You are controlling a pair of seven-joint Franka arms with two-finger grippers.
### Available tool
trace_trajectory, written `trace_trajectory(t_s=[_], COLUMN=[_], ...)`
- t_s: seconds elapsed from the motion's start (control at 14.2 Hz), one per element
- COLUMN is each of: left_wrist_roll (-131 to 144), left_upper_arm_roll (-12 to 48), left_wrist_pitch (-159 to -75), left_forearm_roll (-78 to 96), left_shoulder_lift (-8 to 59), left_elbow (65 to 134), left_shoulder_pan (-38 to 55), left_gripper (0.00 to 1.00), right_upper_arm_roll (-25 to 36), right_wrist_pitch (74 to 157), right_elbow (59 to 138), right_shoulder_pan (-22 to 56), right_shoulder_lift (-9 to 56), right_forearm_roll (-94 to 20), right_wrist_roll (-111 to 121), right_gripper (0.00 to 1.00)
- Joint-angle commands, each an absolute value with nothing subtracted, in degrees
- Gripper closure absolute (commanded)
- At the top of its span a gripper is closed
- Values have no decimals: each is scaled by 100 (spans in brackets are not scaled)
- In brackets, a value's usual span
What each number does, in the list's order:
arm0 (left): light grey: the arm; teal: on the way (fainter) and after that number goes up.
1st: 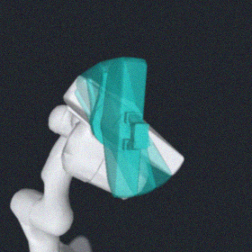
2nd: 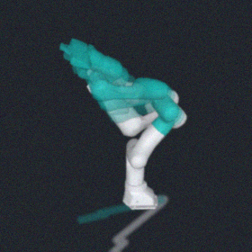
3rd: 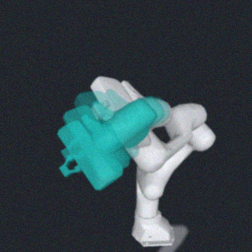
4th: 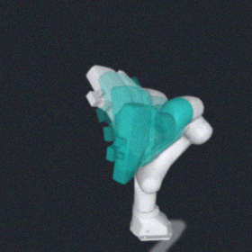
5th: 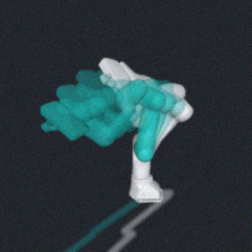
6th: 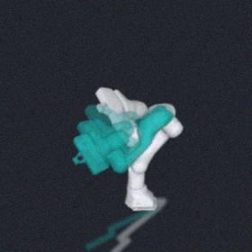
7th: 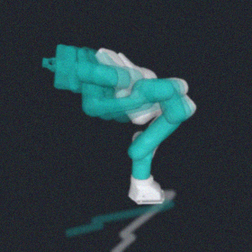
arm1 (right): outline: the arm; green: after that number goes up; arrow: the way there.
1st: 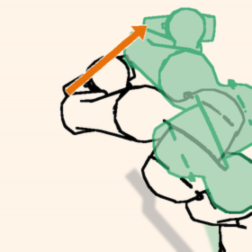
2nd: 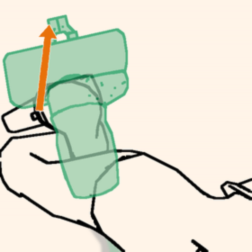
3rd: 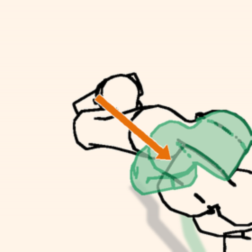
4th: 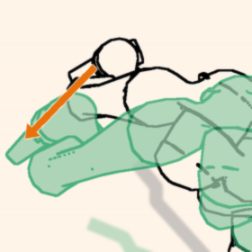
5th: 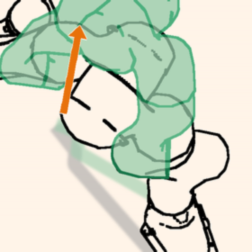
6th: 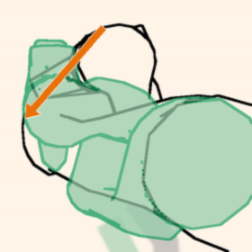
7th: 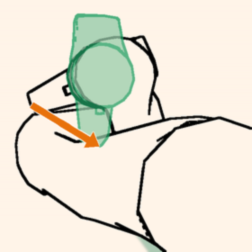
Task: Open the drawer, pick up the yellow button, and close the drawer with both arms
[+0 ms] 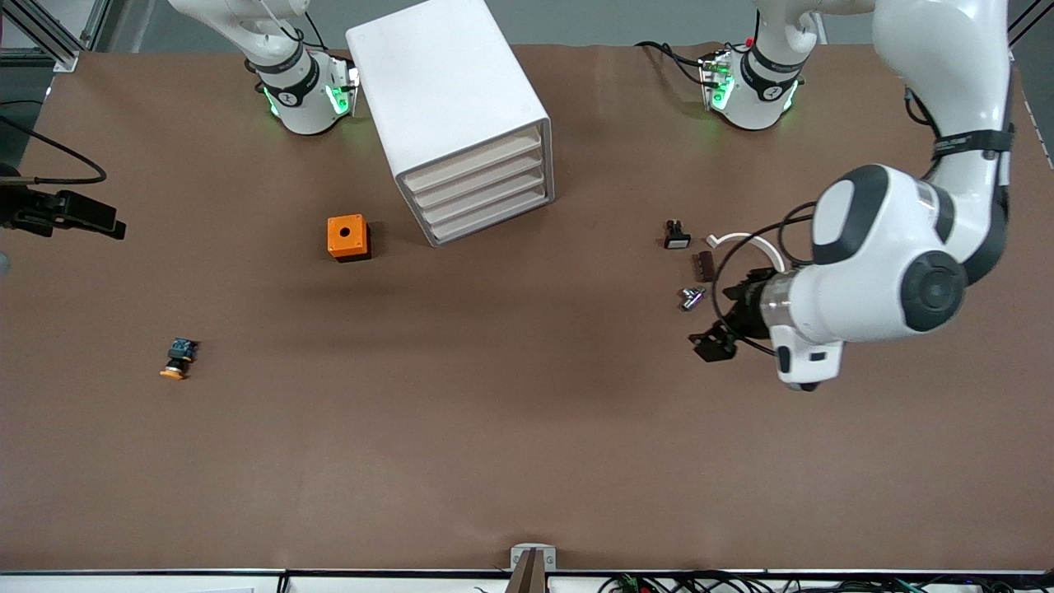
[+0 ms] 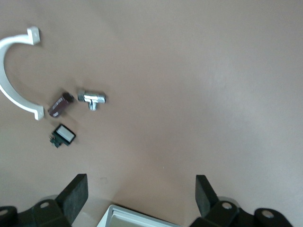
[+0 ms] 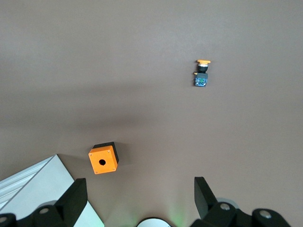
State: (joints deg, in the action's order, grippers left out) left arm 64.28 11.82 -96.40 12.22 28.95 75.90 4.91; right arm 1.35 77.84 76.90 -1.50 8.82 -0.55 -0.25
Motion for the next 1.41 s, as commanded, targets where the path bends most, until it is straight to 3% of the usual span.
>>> trace_trajectory(t_s=[0.0,0.28,0.56,0.71,1.13,1.34], left_wrist_roll=[5551,3539,1909,1426,817,756], left_upper_arm_roll=[1239,1213,1222,1239,1134,214], left_wrist_pitch=[-9571,-8880,-8367,-8516,-10148,-10371], left_forearm_roll=[1064,863,212,-17,-18,-26], left_shoulder_lift=[2751,2392,1821,1356,-147,-395], left_elbow=[7691,7725,8154,8751,10886,11180], left_shoulder_pan=[194,-350,-781,-852,-994,-90], left_gripper=[0,0,0,0,0,0], right_upper_arm_roll=[158,167,193,193,193,193], right_wrist_pitch=[7796,7629,8048,8428,8604,8789], right_elbow=[7735,7795,8750,9341,9597,9571], right_shoulder_pan=[-114,-123,-176,-176,-185,-185], right_shoulder_lift=[642,440,-217,-623,-800,-756], right_forearm_roll=[-35,-53,-44,-44,-44,-62], right_wrist_roll=[-114,-105,-97,-88,-88,-105], right_gripper=[0,0,0,0,0,0])
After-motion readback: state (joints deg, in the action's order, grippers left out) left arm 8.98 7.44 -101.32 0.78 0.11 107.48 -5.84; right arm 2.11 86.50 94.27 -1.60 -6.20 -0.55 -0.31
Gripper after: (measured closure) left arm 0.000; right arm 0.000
